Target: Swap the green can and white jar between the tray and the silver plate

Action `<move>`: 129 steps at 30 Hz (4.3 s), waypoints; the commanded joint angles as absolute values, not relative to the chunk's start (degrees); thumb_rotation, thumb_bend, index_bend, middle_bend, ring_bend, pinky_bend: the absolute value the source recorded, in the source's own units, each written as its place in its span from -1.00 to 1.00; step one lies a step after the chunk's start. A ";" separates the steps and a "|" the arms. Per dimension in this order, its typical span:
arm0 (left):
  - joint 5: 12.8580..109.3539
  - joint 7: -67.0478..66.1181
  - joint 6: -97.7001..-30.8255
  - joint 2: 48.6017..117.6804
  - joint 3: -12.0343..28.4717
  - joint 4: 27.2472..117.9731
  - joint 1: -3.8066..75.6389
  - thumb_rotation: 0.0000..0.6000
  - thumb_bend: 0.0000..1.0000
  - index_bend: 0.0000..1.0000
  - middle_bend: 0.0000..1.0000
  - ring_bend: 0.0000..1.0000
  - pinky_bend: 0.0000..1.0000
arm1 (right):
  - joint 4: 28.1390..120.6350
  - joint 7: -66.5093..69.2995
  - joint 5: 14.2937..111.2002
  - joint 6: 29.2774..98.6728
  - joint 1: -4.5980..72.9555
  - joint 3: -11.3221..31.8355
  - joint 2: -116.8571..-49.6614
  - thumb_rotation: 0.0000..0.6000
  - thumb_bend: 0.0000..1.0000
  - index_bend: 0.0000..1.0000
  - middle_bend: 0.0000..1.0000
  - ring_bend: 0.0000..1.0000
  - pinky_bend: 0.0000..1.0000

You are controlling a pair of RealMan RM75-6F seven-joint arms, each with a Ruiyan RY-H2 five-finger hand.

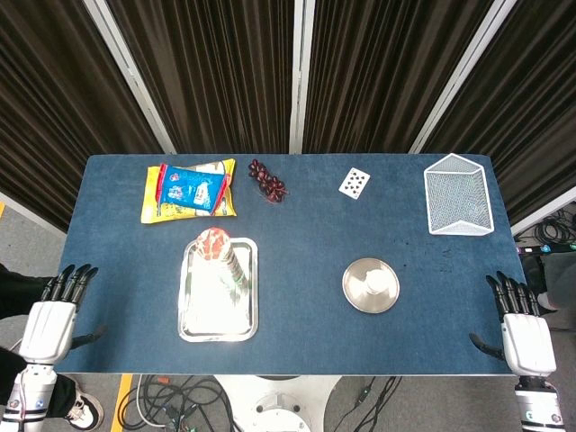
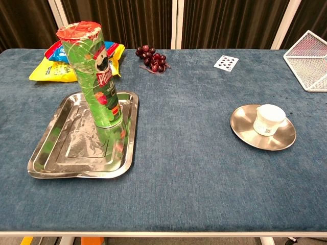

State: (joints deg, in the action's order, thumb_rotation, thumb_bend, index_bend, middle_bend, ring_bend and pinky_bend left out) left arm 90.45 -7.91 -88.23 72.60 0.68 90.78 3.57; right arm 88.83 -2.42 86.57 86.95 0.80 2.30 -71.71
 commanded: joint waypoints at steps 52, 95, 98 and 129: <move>82.78 5.22 -41.02 59.56 13.17 99.33 46.37 1.00 -1.00 -0.75 -0.86 -0.92 -0.42 | 88.46 -2.50 84.10 83.89 1.54 2.36 -71.68 1.00 -0.88 -1.00 -1.00 -1.00 -1.00; 73.38 1.21 -32.31 74.75 16.13 84.46 64.84 1.00 -0.71 0.00 -0.09 -0.29 0.27 | 84.79 2.66 81.81 83.01 0.91 3.05 -72.00 1.00 -0.87 -1.00 -1.00 -1.00 -1.00; 72.80 1.09 -31.93 75.83 15.60 82.61 65.49 1.00 -0.71 0.00 -0.09 -0.29 0.26 | 84.35 3.15 81.74 82.90 0.87 3.05 -72.08 1.00 -0.87 -1.00 -1.00 -1.00 -1.00; 68.51 -5.11 -48.68 62.68 8.54 96.75 51.86 1.00 -0.91 -0.72 -0.66 -0.74 -0.07 | 85.90 1.72 83.93 82.68 1.69 2.62 -71.21 1.00 -0.87 -1.00 -1.00 -1.00 -1.00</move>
State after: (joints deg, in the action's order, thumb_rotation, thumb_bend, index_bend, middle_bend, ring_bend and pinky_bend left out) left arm 69.50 -3.06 -43.98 65.58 10.63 93.01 56.03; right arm 85.57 2.09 83.73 82.90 1.44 2.66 -71.33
